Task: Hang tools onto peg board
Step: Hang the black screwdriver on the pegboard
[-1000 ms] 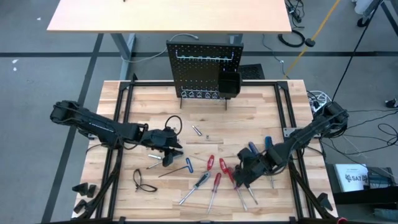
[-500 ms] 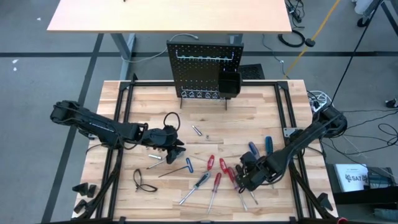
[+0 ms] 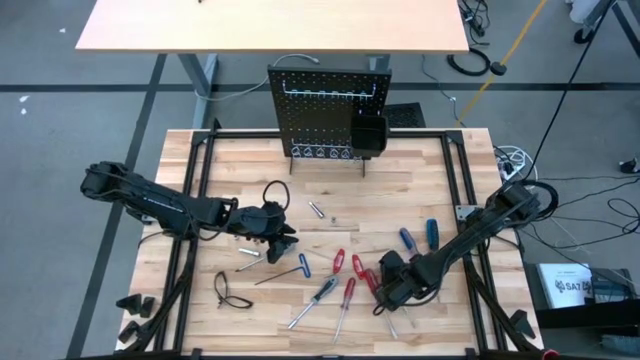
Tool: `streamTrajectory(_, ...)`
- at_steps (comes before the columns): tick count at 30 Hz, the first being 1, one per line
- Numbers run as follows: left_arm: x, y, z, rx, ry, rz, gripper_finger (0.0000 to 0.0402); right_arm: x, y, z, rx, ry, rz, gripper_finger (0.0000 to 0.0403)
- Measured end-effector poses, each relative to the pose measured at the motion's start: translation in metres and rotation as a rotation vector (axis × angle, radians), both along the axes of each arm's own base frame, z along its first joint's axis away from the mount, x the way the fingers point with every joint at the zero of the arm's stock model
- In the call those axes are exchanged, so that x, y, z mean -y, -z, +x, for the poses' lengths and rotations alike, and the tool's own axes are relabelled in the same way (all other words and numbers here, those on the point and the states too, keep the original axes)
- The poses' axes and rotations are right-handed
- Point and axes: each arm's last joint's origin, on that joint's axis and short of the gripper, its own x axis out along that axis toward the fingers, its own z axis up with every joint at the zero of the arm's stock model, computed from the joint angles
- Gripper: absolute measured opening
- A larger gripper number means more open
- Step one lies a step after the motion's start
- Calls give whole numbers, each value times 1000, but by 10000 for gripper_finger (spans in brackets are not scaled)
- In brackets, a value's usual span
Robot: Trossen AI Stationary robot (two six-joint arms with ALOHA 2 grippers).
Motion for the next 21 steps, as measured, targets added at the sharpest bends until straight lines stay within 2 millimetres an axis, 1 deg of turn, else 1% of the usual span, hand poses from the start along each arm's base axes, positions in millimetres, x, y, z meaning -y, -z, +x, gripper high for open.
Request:
streamTrajectory(1, 0, 1, 0, -6, 1, 3, 138, 1, -1, 0, -1, 4, -2, 111)
streamTrajectory(5, 0, 2, -1, -20, 10, 6, 138, 8, -10, -2, 17, 8, -29, 109)
streamTrajectory(10, 2, -1, 1, 11, 86, 1, 138, 21, -41, -2, 163, 70, -47, 109)
streamTrajectory(13, 0, -5, 4, 57, 110, -2, 138, 31, -65, -4, 314, 104, -112, 109)
streamTrajectory(15, -5, -9, 7, 112, 119, -7, 138, 36, -83, -2, 443, 72, -195, 109)
streamTrajectory(18, -16, -20, 14, 238, 118, -10, 138, 50, -110, 8, 628, 25, -291, 109)
streamTrajectory(21, -31, -30, 19, 351, 78, -5, 138, 67, -125, 22, 722, -43, -349, 109)
